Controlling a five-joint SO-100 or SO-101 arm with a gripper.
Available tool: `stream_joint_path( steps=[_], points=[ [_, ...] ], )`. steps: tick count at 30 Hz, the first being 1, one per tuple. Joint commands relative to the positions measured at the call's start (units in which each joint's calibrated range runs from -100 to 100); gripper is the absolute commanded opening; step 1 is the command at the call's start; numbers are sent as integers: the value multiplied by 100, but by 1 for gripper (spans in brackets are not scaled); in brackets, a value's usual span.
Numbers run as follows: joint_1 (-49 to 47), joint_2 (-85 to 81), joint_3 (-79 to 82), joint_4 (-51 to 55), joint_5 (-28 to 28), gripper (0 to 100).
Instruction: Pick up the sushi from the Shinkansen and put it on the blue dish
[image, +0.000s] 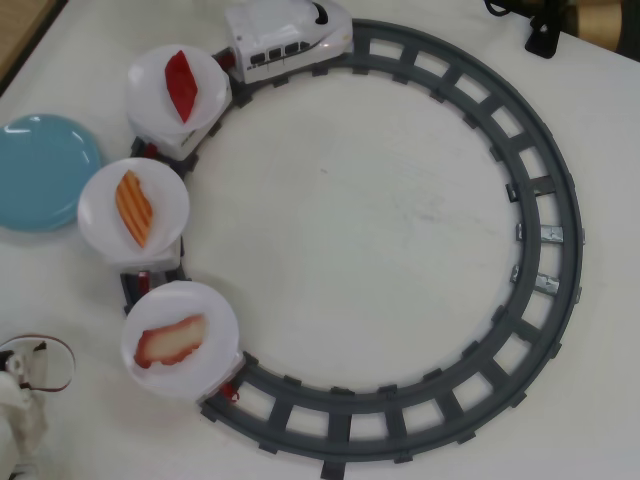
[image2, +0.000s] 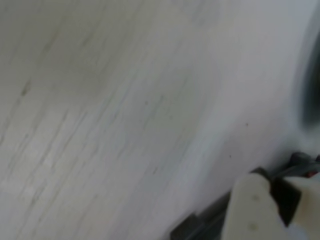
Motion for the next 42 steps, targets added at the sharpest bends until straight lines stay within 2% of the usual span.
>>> stream_joint_path(
  steps=[1, 33, 42],
  points=[
    [-5, -20, 19, 96, 51, 3],
    [-5, -20, 1, 96, 56, 3],
    [-5, -12, -756, 96, 72, 4]
  ],
)
